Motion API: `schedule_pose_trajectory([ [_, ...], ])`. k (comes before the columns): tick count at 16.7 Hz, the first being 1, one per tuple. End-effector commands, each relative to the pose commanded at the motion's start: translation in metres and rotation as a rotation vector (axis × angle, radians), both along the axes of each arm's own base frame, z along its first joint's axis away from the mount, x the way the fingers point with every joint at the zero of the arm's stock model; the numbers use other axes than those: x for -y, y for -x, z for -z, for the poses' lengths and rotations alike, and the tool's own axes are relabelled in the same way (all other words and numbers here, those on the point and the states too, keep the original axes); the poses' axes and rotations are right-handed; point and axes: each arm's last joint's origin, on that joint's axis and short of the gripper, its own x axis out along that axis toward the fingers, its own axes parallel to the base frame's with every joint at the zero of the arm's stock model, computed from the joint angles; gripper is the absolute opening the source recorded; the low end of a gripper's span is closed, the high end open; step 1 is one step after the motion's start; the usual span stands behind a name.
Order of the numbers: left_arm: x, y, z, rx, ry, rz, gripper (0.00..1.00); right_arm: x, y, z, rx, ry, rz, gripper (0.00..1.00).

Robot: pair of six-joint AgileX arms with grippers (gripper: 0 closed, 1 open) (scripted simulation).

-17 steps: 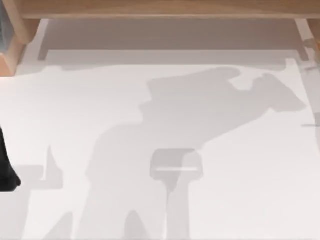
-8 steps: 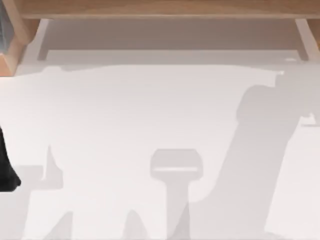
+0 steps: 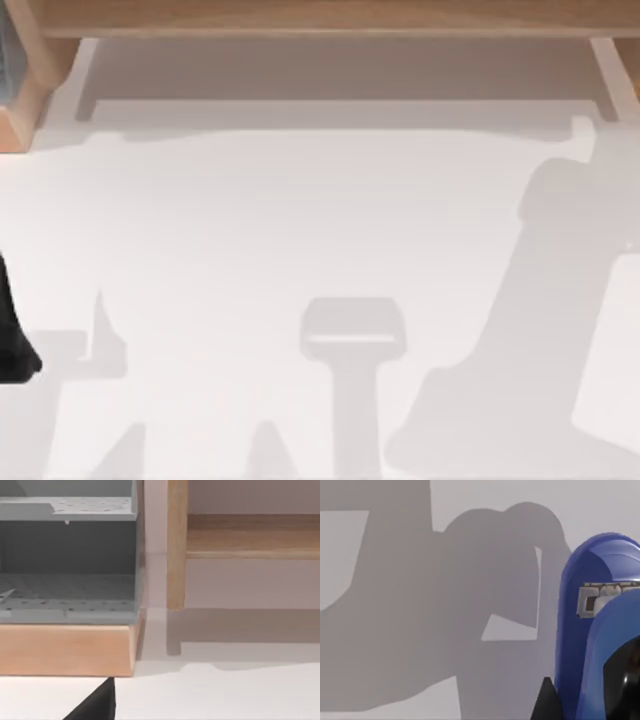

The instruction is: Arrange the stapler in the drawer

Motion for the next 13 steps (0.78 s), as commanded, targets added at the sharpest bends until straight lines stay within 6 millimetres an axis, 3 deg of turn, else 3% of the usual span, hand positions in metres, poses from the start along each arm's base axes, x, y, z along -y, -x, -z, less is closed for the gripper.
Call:
schedule_pose_trajectory([
  [3,0.000,0.000,0.000,0.000,0.000,0.000,1.00,-0.002,-0.001,-0.005,0.019,0.006,-0.003,0.00],
  [5,0.000,0.000,0.000,0.000,0.000,0.000,1.00,-0.001,0.001,-0.036,0.095,0.038,0.024,0.00],
  [10,0.000,0.000,0.000,0.000,0.000,0.000,1.00,0.003,0.030,-0.143,0.344,0.150,0.175,0.00],
  [13,0.000,0.000,0.000,0.000,0.000,0.000,1.00,-0.002,0.038,-0.168,0.410,0.175,0.215,0.00],
])
